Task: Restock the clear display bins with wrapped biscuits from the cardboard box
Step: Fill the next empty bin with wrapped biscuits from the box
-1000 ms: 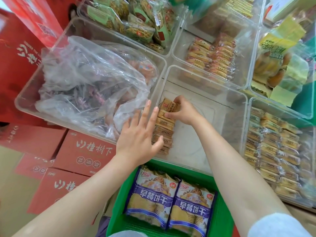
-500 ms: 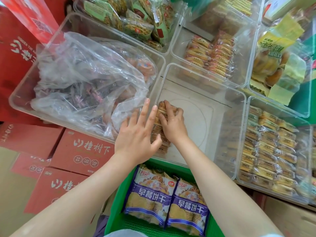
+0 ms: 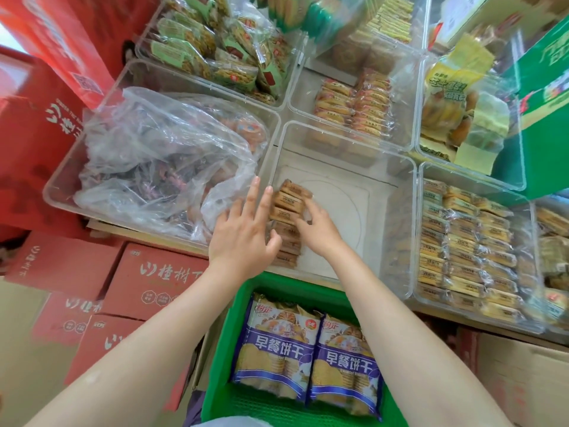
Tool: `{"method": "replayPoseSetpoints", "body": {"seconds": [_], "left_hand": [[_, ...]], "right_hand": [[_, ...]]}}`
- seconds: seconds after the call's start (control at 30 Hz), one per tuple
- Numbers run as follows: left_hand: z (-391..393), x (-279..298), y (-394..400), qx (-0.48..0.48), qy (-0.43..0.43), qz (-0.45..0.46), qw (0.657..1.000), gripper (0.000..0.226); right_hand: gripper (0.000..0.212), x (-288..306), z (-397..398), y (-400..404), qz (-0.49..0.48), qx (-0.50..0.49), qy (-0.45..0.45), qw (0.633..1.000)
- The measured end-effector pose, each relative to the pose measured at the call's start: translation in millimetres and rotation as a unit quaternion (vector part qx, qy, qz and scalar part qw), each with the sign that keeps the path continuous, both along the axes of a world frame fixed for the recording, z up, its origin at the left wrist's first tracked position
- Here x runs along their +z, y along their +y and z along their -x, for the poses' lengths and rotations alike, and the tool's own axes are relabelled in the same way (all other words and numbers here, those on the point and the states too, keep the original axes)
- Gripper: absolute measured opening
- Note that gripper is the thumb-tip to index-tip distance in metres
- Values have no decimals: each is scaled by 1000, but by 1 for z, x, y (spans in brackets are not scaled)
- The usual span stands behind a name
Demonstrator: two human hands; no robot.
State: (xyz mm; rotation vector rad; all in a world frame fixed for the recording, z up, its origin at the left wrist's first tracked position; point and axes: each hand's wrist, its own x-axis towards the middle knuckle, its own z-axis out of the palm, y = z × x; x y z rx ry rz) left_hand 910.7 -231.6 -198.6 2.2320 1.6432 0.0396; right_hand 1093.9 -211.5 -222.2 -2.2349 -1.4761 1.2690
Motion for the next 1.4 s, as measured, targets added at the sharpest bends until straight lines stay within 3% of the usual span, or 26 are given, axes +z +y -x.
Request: {"method": "replayPoseSetpoints", "body": {"seconds": [0.17, 0.27, 0.37, 0.43, 0.6, 0.67, 0.77, 0.87, 0.97, 1.03, 1.17, 1.27, 1.4], "left_hand": [[-25, 23, -21, 6, 42, 11, 999, 67], [-74, 52, -68, -49, -4, -34, 998, 44], [-140, 86, -122, -102, -95, 38, 990, 29], [-188, 105, -157, -147, -112, 74, 980, 27], [-310, 144, -256, -244, -210, 42, 946, 29], [-354, 154, -294, -276, -255, 4, 927, 31], [-415, 160, -342, -312, -295, -46, 902, 35], [-469, 169, -376, -300, -267, -42, 915, 27], [-506, 161, -389, -256, -198, -7, 946, 31], [-516, 151, -388, -243, -140, -20, 960, 32], [-519, 145, -384, -235, -113, -52, 964, 29], [-520, 144, -383, -243, -96, -59, 963, 26], [-518, 143, -383, -245, -111, -75, 960, 22]], "right_hand": [[28, 59, -24, -59, -47, -6, 46, 998], [22, 107, -59, -109, -122, -32, 61, 990], [22, 160, -116, -173, -223, -60, 18, 973], [21, 190, -163, -223, -298, -96, -29, 949], [20, 220, -302, -354, -368, -238, -123, 891], [20, 221, -361, -399, -310, -262, -143, 902], [20, 208, -440, -450, -134, -246, -152, 948], [26, 181, -502, -481, -39, -247, -172, 953], [44, 162, -544, -492, 38, -236, -175, 955], [54, 153, -561, -489, 90, -188, -187, 960], [55, 117, -583, -473, 168, -54, -253, 951], [57, 97, -592, -471, 176, -63, -282, 941], [32, 100, -603, -475, 3, -169, -273, 947]]}}
